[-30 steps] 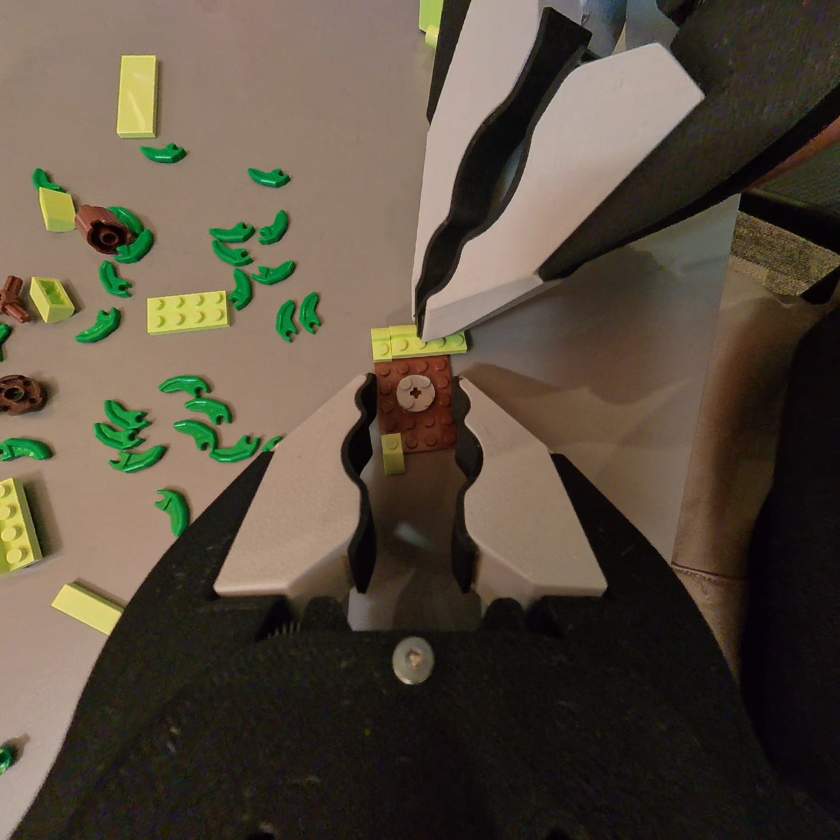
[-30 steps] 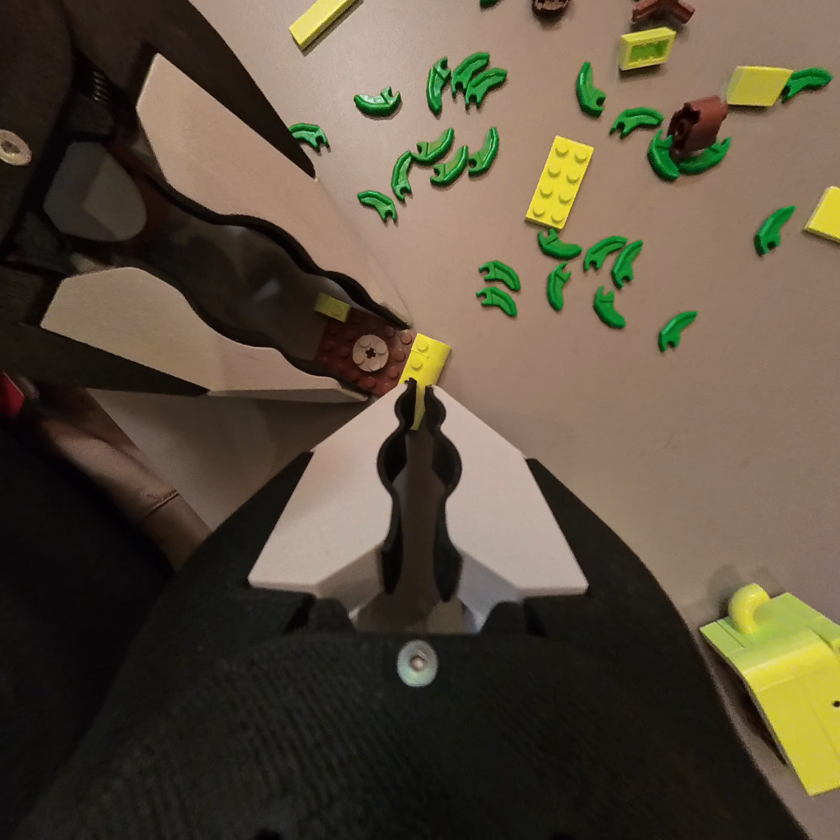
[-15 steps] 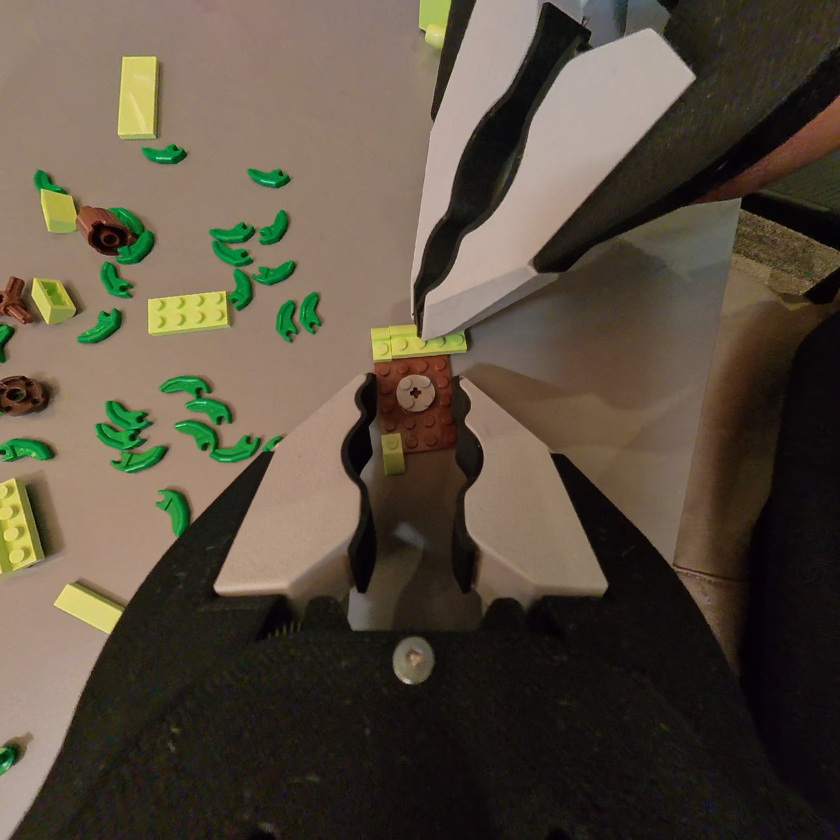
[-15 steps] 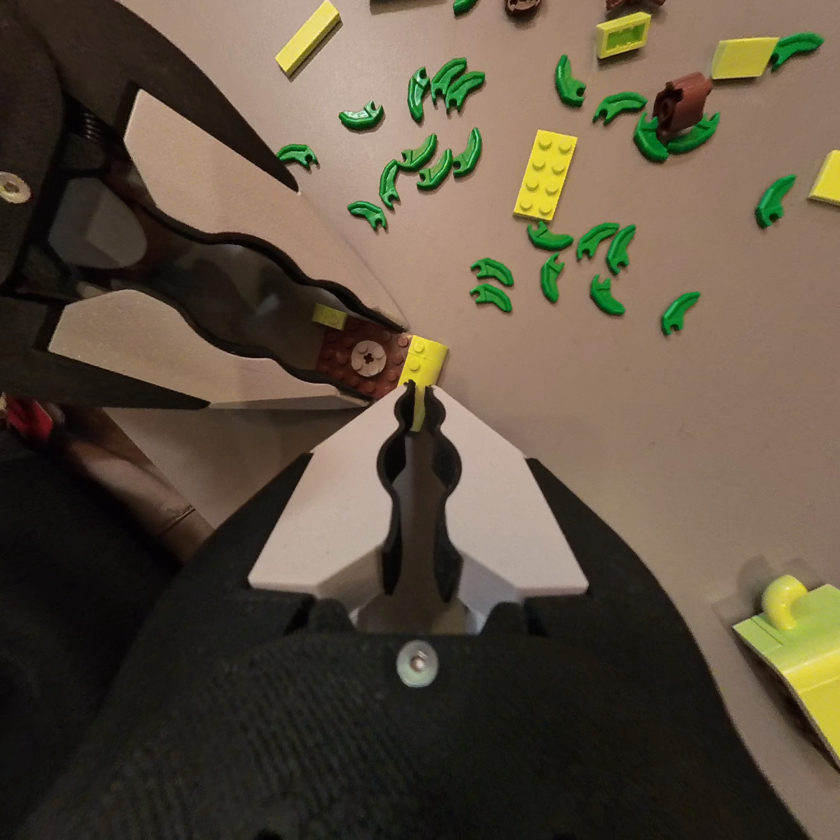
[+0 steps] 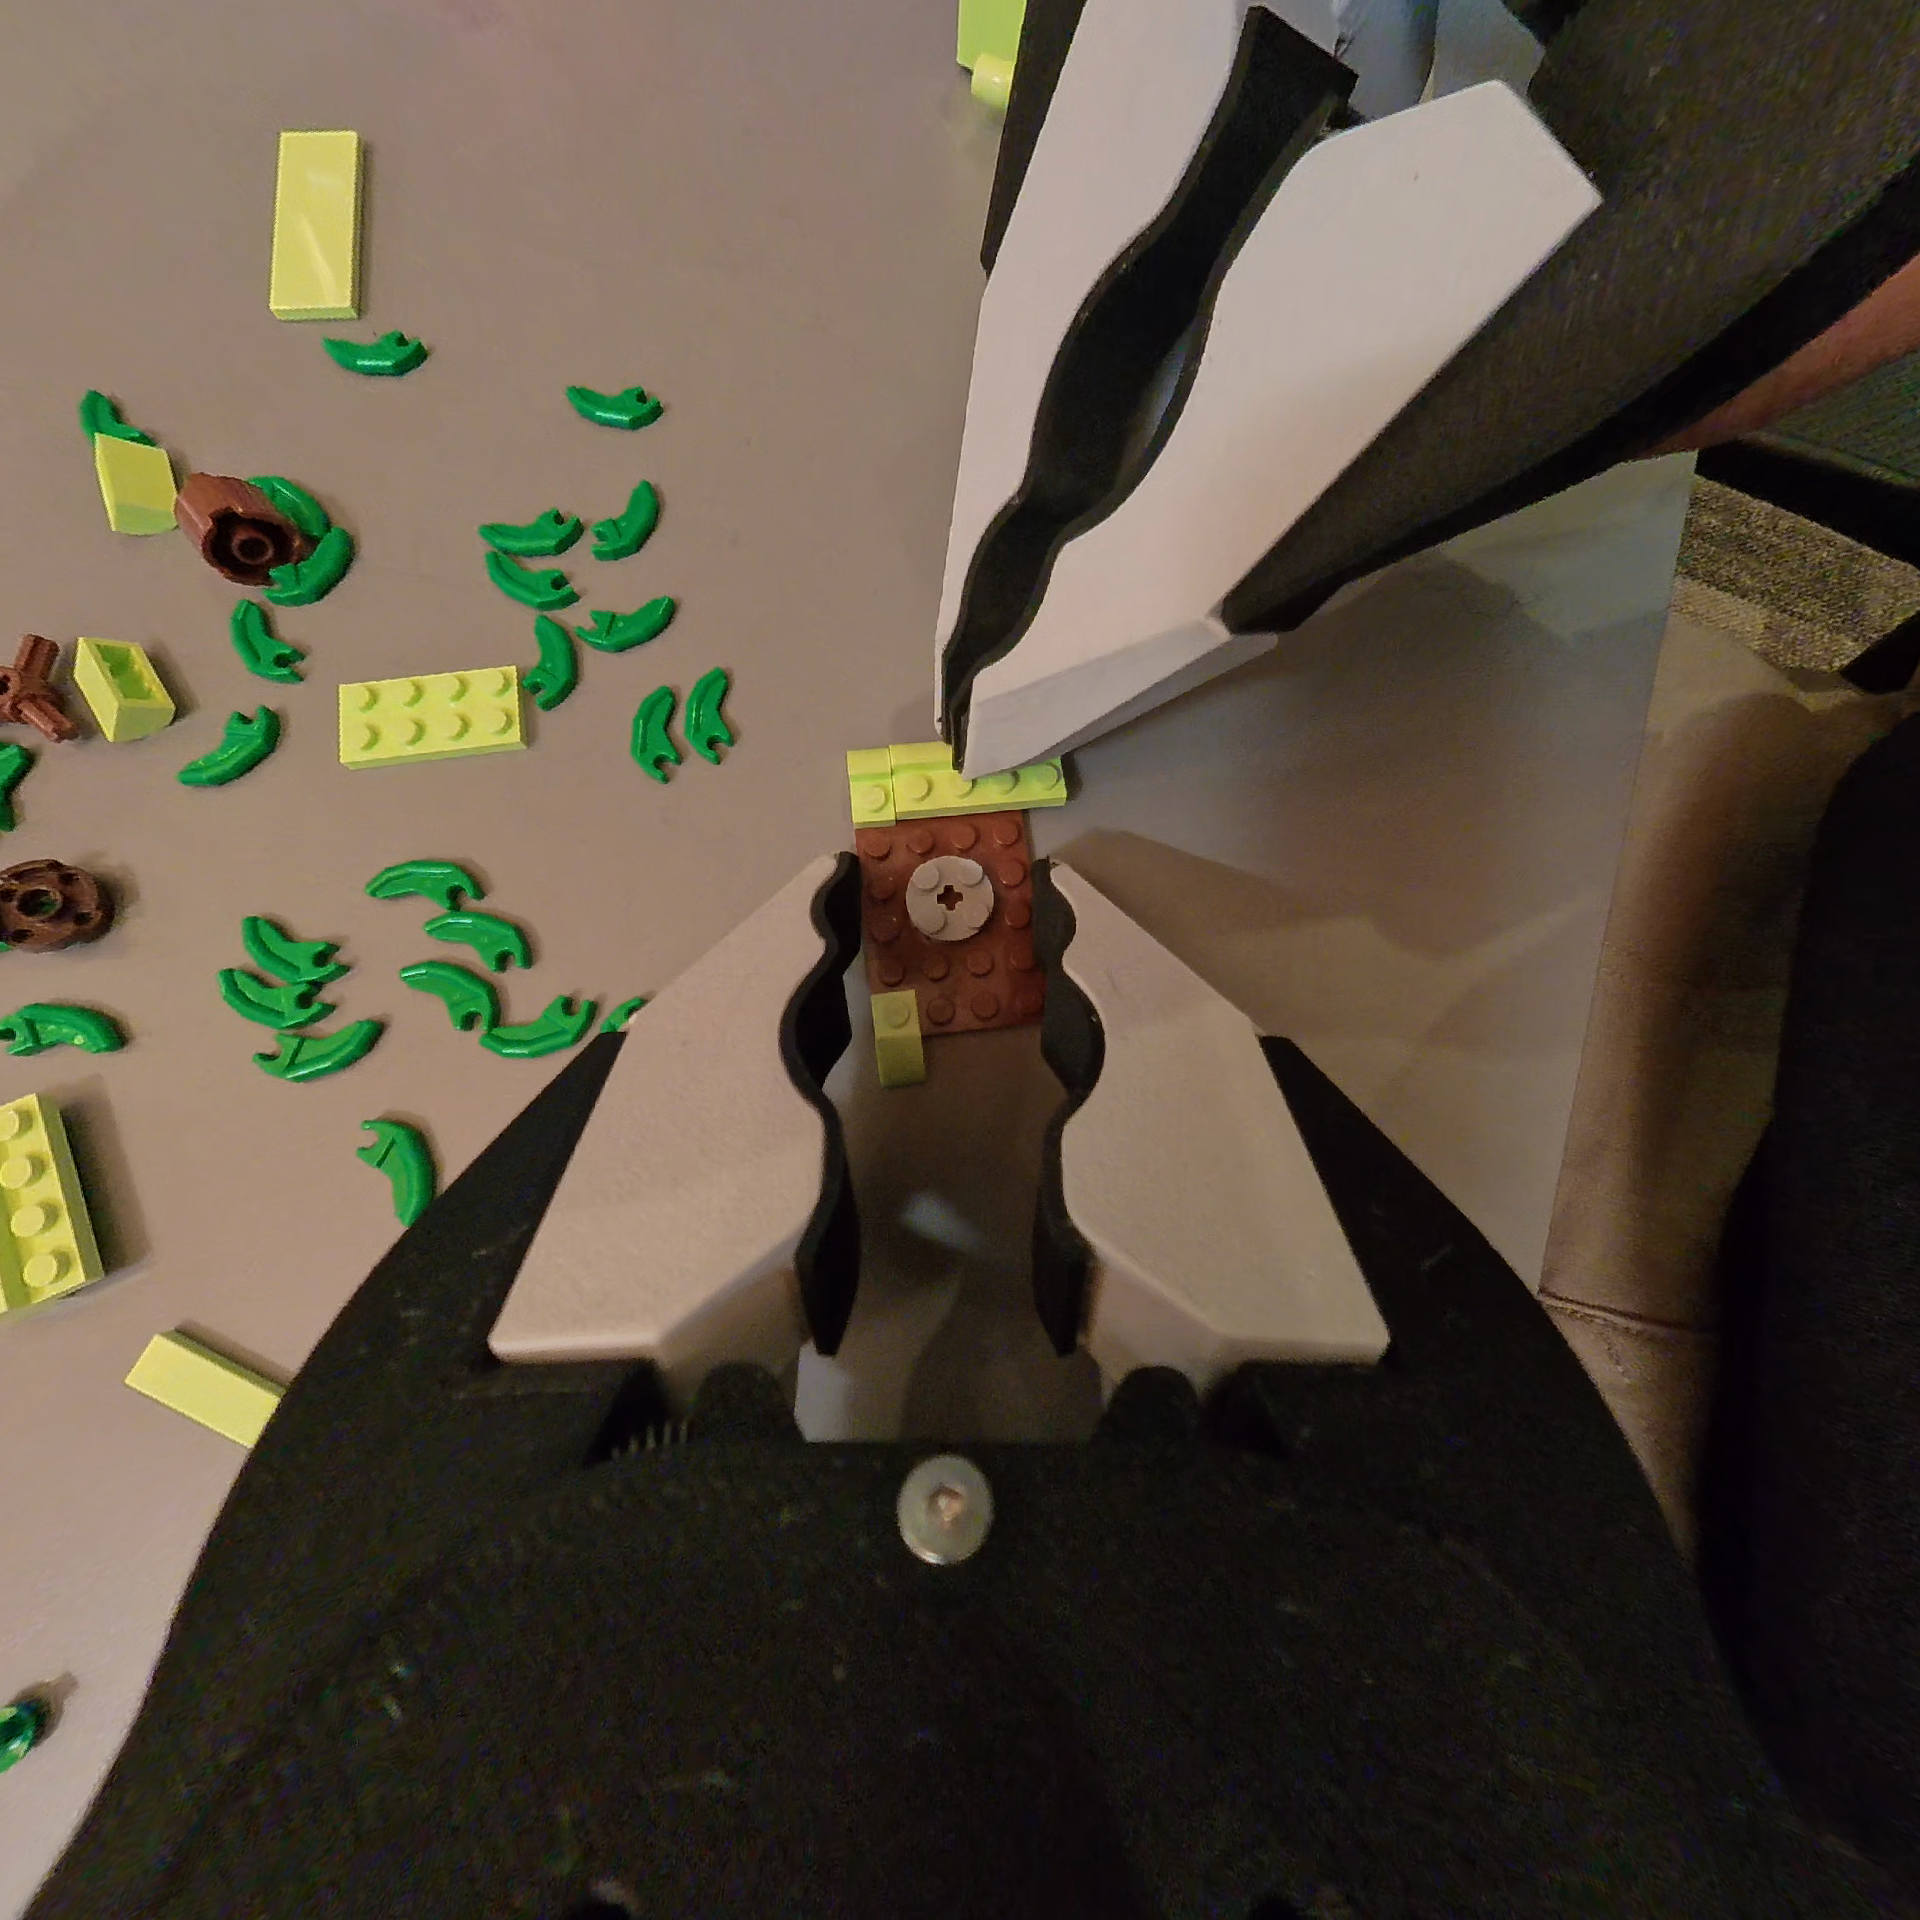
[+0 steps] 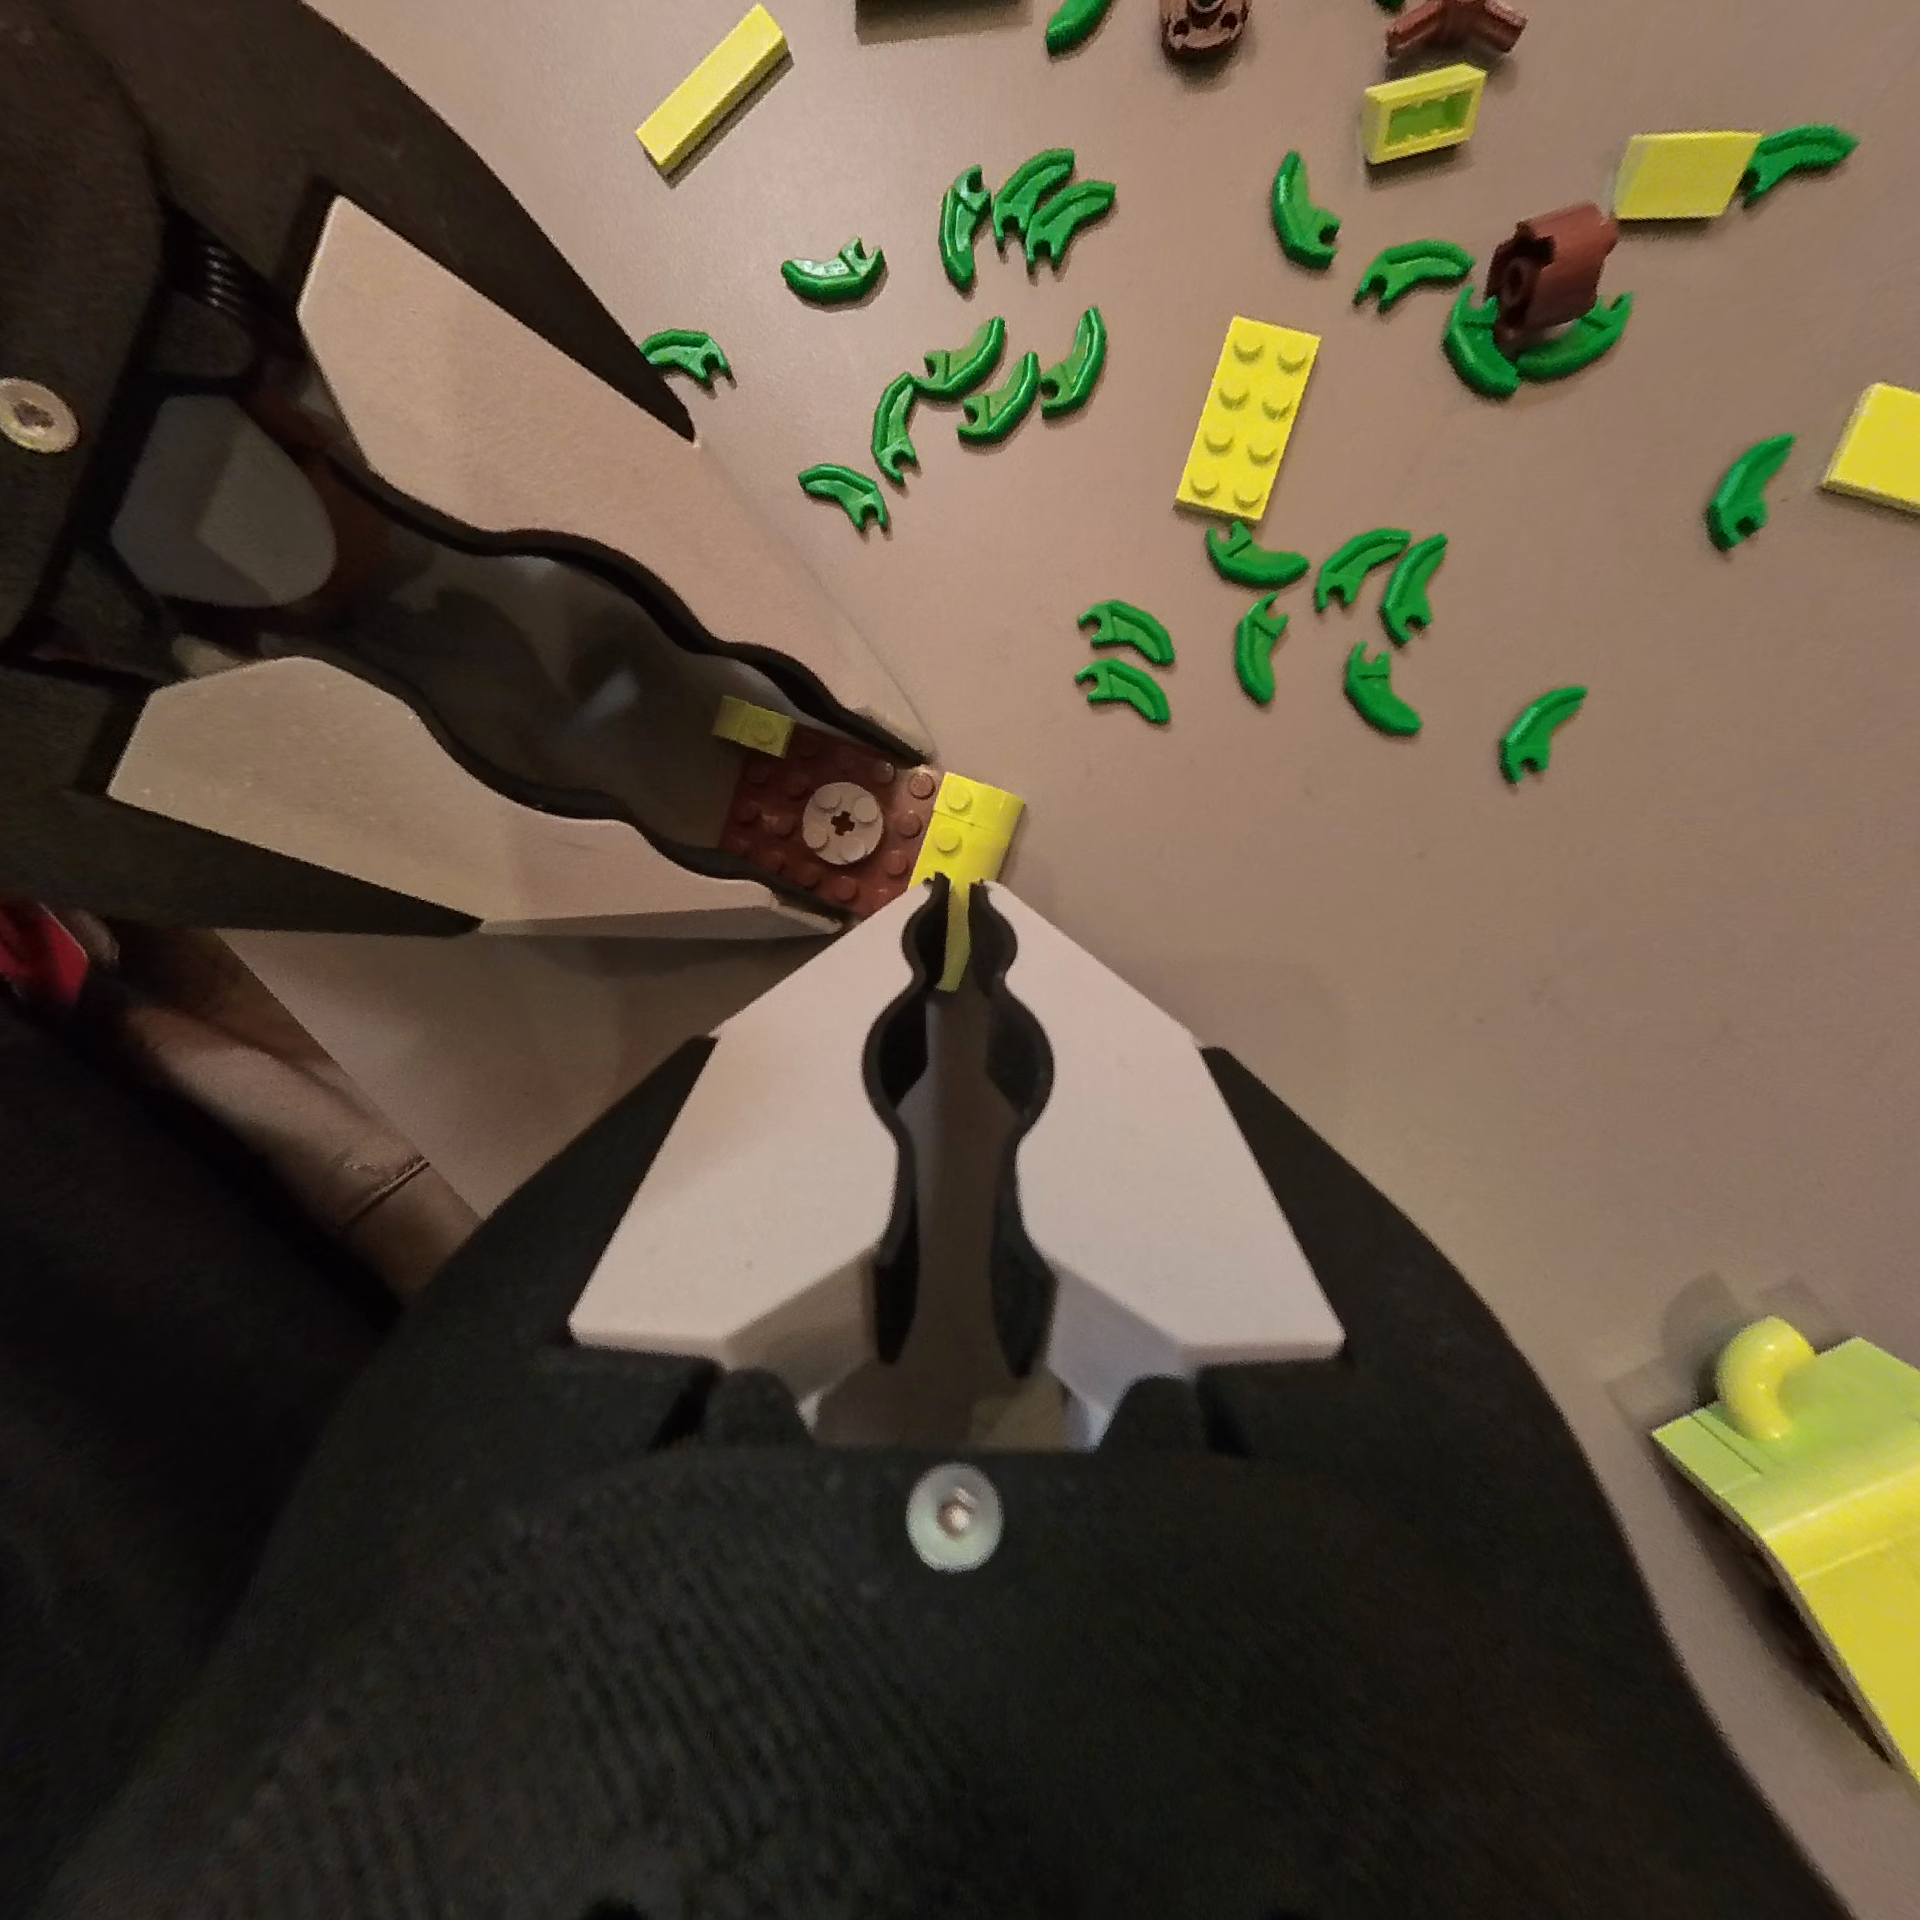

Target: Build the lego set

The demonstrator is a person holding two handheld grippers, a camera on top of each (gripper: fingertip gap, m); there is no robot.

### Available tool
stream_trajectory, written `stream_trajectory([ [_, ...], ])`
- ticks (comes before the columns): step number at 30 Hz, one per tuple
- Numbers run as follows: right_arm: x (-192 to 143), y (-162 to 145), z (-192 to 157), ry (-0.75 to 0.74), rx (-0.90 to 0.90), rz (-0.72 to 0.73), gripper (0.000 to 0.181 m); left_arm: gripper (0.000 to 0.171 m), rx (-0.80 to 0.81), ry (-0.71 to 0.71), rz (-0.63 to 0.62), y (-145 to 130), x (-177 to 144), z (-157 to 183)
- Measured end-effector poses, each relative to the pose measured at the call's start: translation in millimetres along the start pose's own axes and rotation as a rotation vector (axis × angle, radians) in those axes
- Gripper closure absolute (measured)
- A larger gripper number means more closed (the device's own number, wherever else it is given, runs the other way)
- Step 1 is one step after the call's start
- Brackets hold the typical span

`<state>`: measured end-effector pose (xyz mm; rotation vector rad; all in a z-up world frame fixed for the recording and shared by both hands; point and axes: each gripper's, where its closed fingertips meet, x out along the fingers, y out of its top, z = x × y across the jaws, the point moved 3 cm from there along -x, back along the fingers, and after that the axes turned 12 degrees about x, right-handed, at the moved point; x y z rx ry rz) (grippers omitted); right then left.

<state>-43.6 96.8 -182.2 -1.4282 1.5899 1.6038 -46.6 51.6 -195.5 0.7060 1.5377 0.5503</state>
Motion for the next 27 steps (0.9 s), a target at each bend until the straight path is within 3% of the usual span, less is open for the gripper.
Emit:
stream_trajectory([
  [11, 0.1, 0.3, 1.0, 0.035, -0.082, 0.003, 0.179, 0.138, 0.000, 0.001, -0.001, -0.1, -0.2, -0.1],
  [27, 0.9, 3.9, -0.9, 0.013, -0.188, -0.182, 0.179, 0.139, -0.013, 0.000, 0.000, -0.2, -0.1, -1.4],
])
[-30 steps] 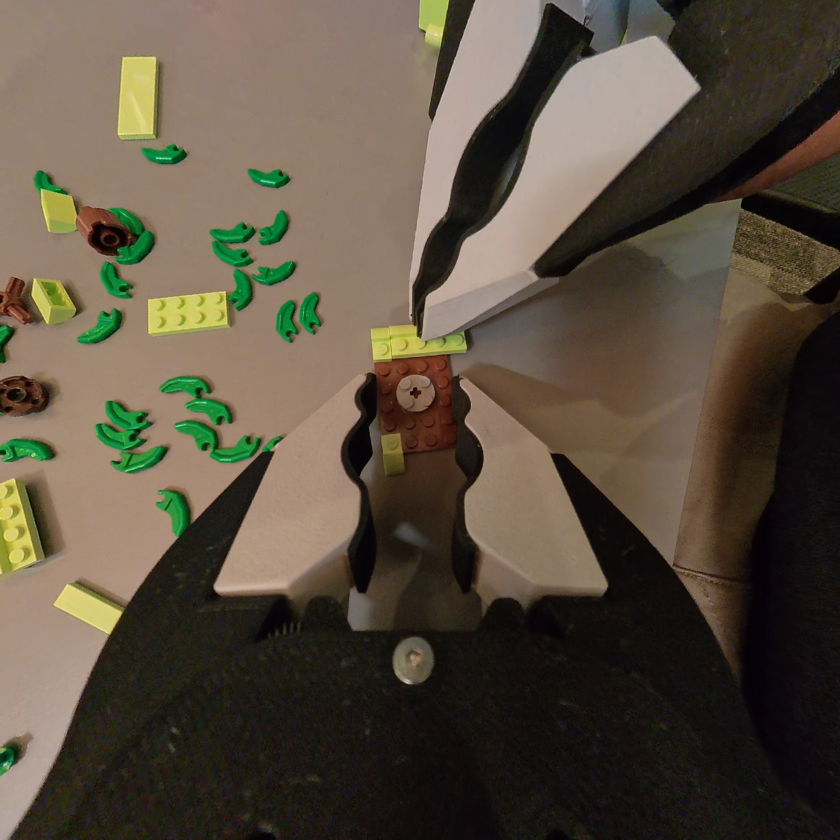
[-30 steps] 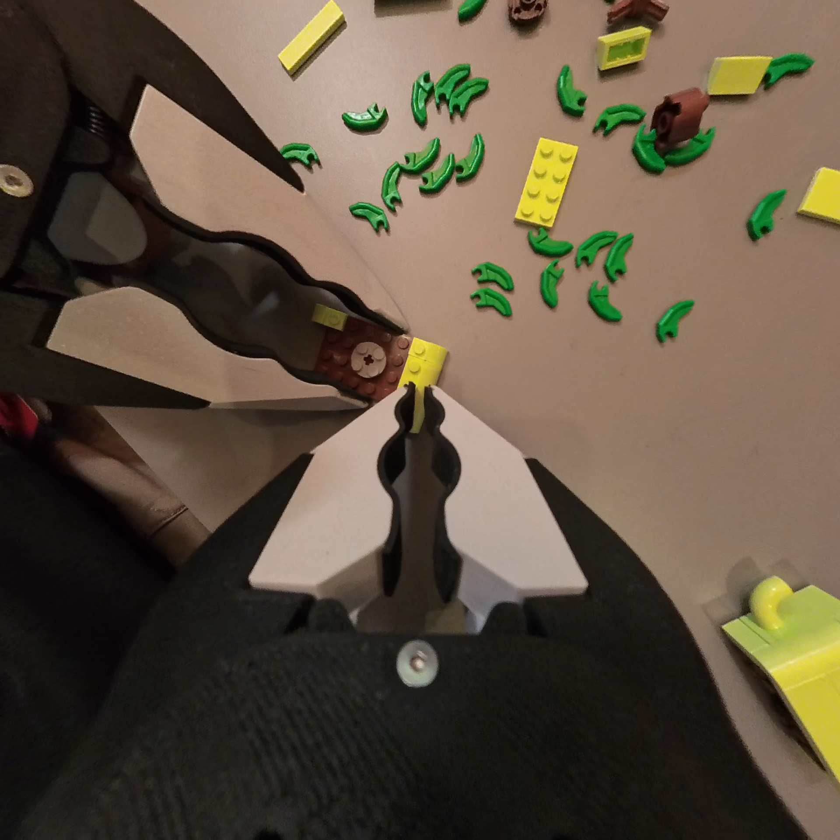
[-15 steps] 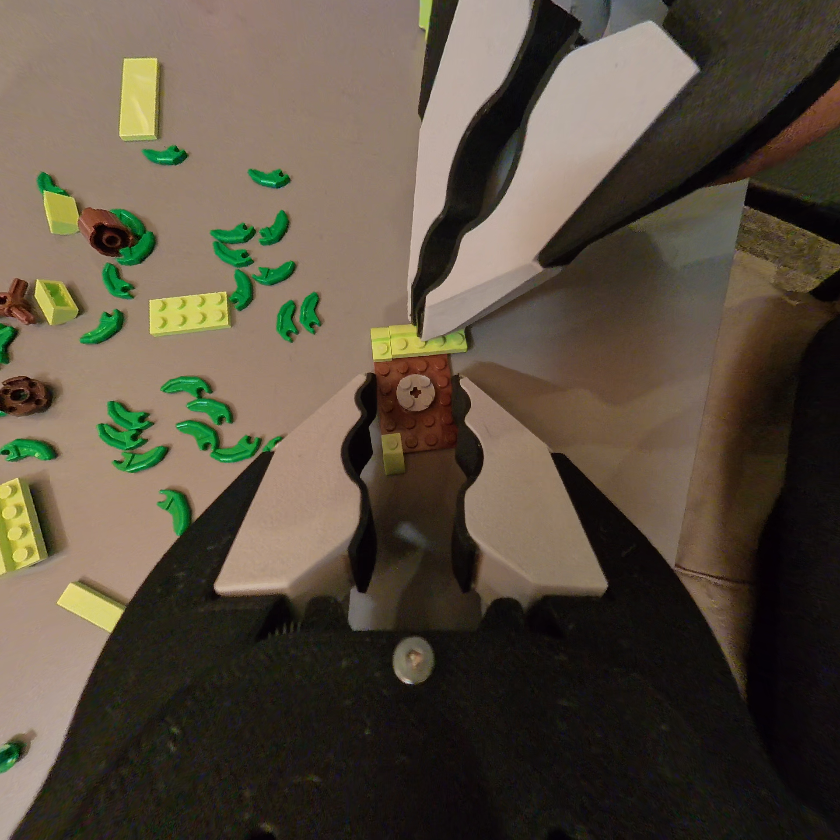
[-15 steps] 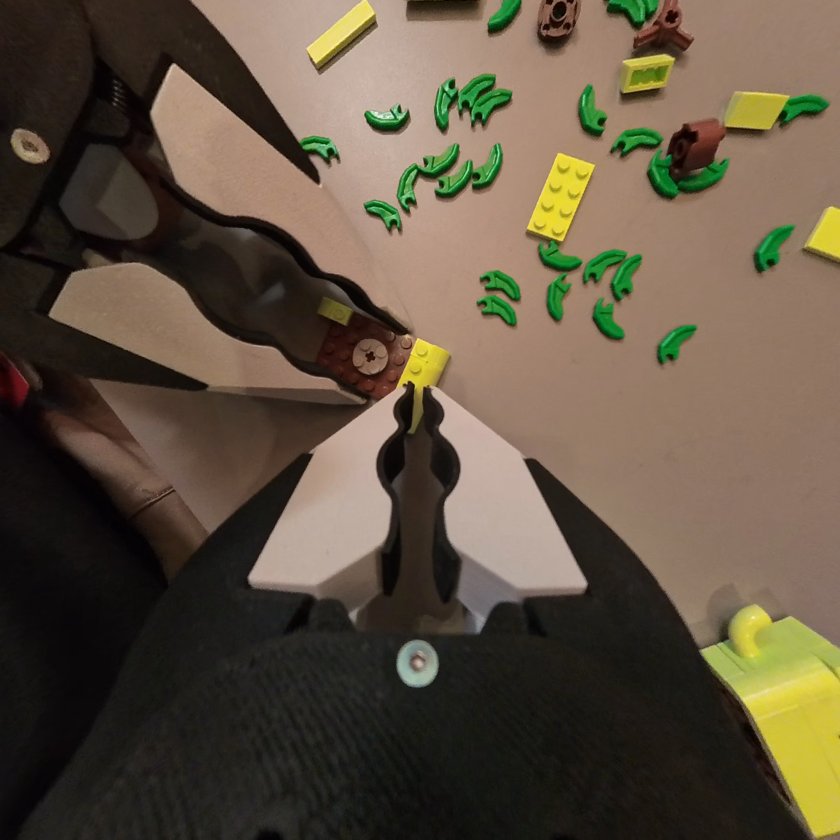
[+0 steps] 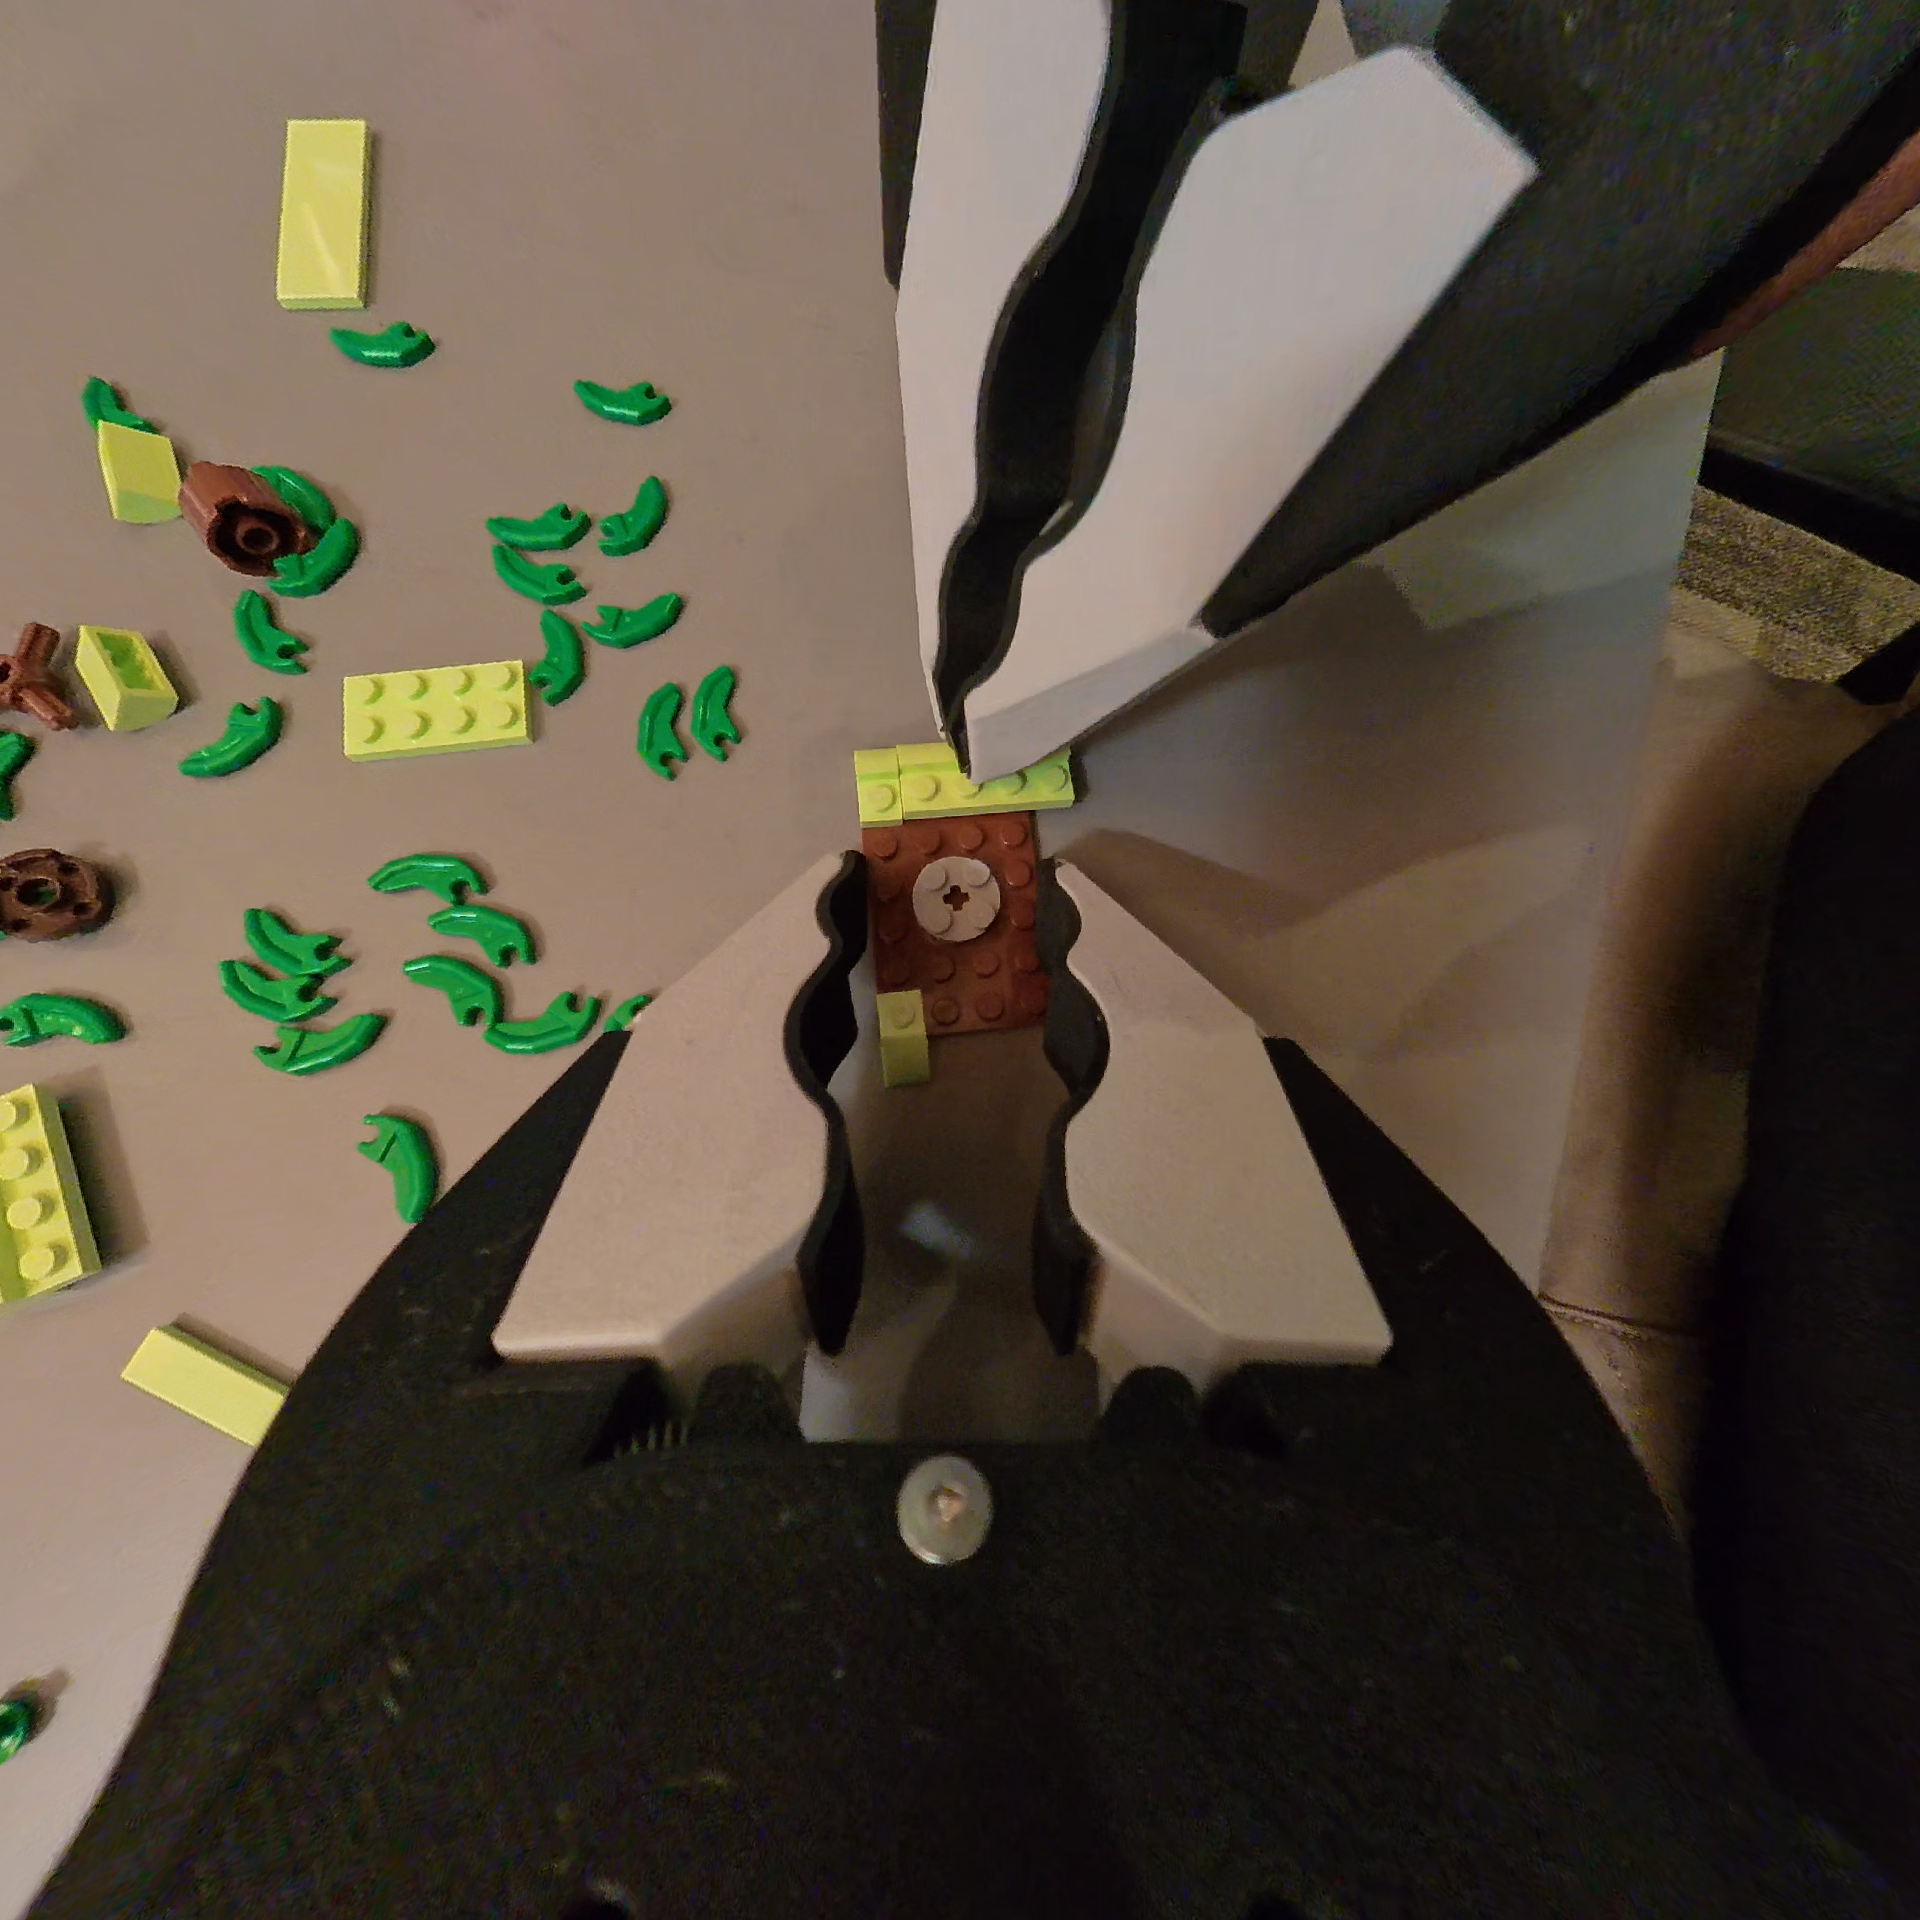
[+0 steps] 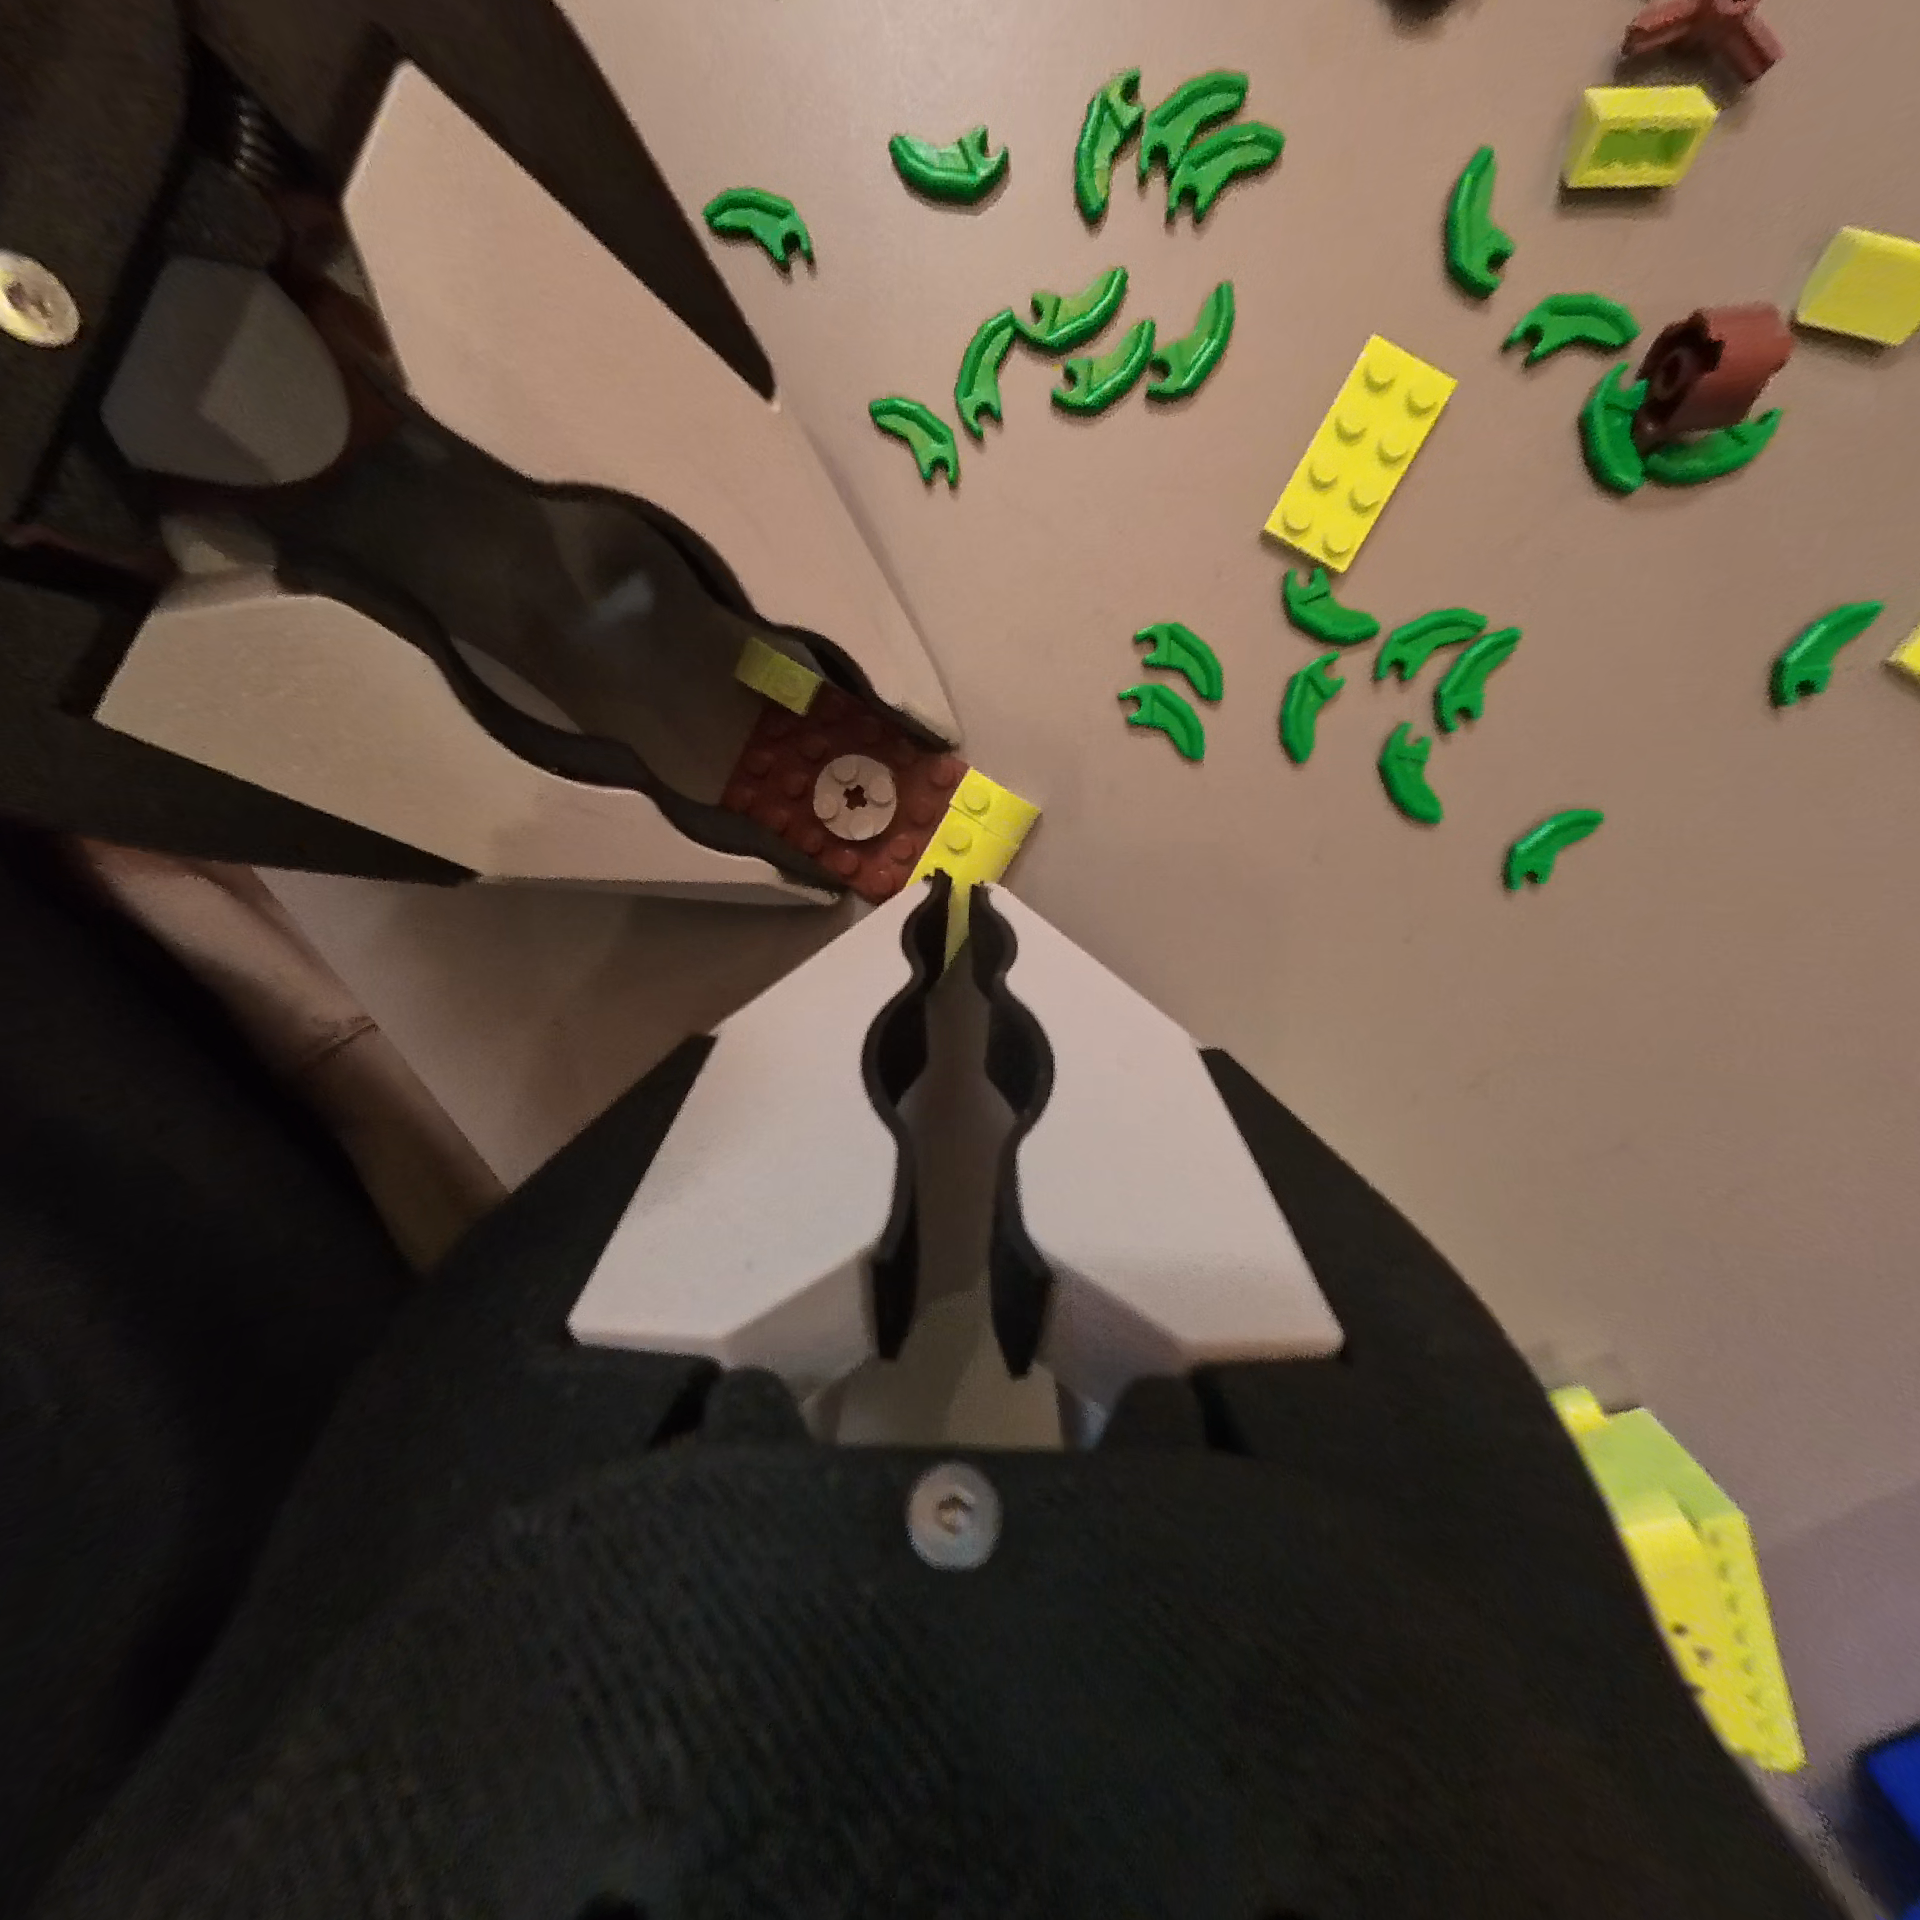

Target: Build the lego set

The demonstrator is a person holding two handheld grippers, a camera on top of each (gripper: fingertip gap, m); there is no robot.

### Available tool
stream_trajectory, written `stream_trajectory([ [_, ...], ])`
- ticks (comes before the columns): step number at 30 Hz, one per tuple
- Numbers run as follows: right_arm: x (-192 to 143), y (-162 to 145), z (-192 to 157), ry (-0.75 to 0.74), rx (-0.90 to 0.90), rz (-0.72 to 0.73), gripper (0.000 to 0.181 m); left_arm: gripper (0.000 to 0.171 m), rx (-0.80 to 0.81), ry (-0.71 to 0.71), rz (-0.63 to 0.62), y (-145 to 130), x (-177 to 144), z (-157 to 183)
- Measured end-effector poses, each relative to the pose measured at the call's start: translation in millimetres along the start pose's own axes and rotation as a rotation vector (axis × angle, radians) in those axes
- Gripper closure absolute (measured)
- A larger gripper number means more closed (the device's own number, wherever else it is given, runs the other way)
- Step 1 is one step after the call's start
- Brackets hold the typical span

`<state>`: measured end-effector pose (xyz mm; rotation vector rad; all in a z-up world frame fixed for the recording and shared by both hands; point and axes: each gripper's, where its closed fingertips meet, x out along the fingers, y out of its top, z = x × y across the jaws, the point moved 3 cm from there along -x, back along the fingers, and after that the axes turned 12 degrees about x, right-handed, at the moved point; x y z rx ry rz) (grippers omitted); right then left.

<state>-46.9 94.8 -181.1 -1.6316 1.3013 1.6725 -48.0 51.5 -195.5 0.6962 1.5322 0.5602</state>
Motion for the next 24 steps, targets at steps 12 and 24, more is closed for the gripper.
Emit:
stream_trajectory([
  [12, 0.2, 1.2, -0.2, 0.003, -0.038, -0.059, 0.179, 0.139, -0.023, -0.011, 0.005, 0.0, -0.1, -1.4],
  [24, 1.2, -0.8, 5.2, 0.182, 0.064, -0.036, 0.177, 0.139, -0.015, -0.015, 0.004, -0.1, 0.0, -0.1],
])
